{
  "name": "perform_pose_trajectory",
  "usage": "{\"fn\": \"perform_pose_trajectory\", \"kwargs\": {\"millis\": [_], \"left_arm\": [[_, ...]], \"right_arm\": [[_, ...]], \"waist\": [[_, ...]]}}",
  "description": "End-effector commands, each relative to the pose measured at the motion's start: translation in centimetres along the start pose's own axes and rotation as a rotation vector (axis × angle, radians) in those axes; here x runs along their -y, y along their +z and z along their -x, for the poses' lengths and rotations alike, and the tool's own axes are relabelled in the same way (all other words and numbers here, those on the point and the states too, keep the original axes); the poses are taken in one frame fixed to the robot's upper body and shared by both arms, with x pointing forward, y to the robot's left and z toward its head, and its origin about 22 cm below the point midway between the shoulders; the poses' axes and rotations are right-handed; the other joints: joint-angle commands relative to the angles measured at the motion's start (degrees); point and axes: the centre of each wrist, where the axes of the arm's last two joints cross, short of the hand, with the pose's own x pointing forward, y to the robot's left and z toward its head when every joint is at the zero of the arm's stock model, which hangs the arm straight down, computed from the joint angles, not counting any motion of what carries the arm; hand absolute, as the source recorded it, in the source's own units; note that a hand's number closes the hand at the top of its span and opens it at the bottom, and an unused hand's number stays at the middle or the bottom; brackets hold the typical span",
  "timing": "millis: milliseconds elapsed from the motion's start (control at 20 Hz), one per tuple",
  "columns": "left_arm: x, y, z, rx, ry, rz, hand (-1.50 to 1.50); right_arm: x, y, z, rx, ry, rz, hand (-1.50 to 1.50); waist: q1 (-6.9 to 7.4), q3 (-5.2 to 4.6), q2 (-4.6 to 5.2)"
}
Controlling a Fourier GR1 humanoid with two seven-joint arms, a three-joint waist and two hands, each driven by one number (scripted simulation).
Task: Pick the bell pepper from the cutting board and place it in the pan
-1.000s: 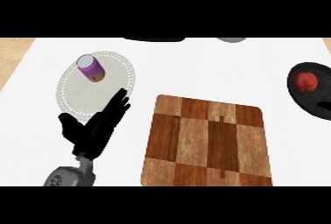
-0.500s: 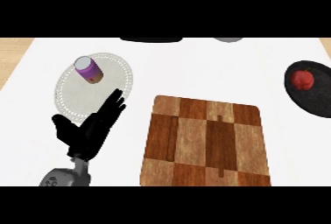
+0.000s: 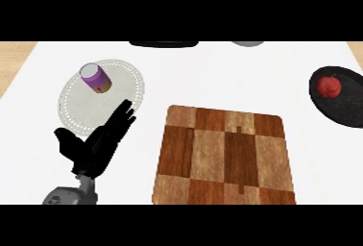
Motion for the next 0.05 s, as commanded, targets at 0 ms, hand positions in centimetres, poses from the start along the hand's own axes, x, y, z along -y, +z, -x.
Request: {"fn": "perform_pose_trajectory", "kwargs": {"millis": [0], "left_arm": [[0.21, -0.35, -0.17, 0.002, 0.008, 0.006, 0.00]], "right_arm": [[0.98, 1.13, 0.18, 0.090, -0.105, -0.104, -1.50]], "waist": [[-0.51, 0.05, -0.04]]}}
